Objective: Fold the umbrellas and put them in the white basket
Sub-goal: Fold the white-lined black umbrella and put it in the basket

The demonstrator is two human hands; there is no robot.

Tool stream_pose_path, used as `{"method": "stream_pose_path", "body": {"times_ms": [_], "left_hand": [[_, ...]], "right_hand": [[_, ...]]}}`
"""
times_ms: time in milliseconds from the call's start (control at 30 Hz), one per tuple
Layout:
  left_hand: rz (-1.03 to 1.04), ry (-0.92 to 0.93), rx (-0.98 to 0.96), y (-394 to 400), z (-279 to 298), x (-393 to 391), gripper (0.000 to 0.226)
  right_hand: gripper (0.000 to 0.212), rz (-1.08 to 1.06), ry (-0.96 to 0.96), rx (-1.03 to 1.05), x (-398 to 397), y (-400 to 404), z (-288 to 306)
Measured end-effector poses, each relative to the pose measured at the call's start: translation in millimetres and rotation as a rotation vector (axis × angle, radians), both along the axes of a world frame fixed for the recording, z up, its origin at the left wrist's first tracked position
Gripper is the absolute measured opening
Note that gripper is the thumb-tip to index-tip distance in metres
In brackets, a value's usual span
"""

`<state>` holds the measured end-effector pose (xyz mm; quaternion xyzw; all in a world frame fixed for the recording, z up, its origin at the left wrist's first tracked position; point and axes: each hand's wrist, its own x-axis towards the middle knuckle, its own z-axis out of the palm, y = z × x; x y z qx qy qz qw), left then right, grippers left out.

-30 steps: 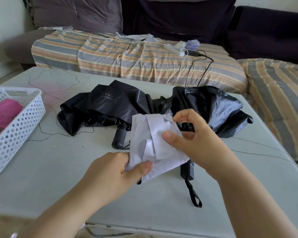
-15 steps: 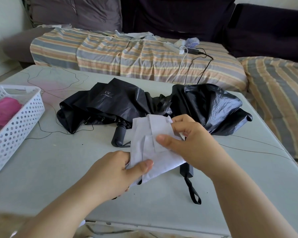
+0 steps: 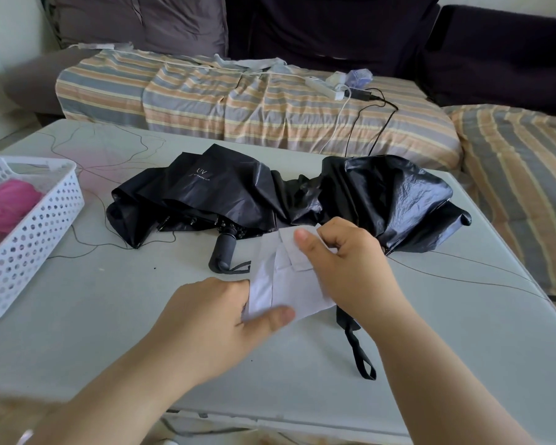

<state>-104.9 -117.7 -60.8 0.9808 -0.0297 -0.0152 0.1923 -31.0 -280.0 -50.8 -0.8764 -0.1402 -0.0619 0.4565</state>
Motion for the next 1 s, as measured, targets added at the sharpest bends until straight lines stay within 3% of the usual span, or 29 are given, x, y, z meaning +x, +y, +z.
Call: {"method": "stream_pose_path", "body": {"times_ms": [100,167,233,300,367,400,500,533,667,733,800,867,933,1000], "left_hand": [[0.074,0.041,-0.128,-4,-5,-1,0.066],[0.131,0.077,-0.241,-6,-8,0,0.057],[0.216,0.122,-0.447,-2,-9,4,0.053],[0.288,0.144,-0.608,3,-7,8,0.053],[0.315,0.133,-0.653,6,-6,9,0.052],[0.309,0.138,-0.656,5,-5,9,0.053],[0.258,0.111,-0.585,-7,-3,4,0.054],[0.244,0.074,-0.497,-12,-4,2,0.054],[0.200,-0.056,-0.044,-31,-8,-6,0.072],[0.213,-0.045,-0.027,-36,-10,-9,0.077],[0.258,-0.005,-0.312,-33,-11,-10,0.075],[0.266,0.081,-0.635,-24,-11,-3,0.081],[0.269,0.242,-0.921,-23,-8,11,0.090],[0.312,0.353,-1.212,-26,-2,24,0.085]], "right_hand": [[0.043,-0.062,0.024,-0.045,2,3,-4],[0.031,-0.075,0.072,0.050,3,3,-1],[0.057,-0.124,0.198,0.238,6,-1,1],[0.086,-0.180,0.389,0.252,9,-9,0],[0.092,-0.099,0.646,0.266,4,-9,0],[0.087,-0.036,0.739,0.386,2,-6,-2],[0.038,-0.015,0.693,0.714,-4,11,-6],[0.031,-0.065,0.670,0.784,-5,16,-8],[0.040,-0.182,0.645,0.938,-5,25,-14],[0.025,-0.200,0.613,0.943,-4,24,-12],[0.010,-0.160,0.581,0.980,-5,21,-6],[0.009,-0.104,0.538,0.982,-5,20,-4],[0.016,-0.067,0.503,0.950,-7,23,-5],[0.030,-0.034,0.485,0.933,-9,25,-7]]}}
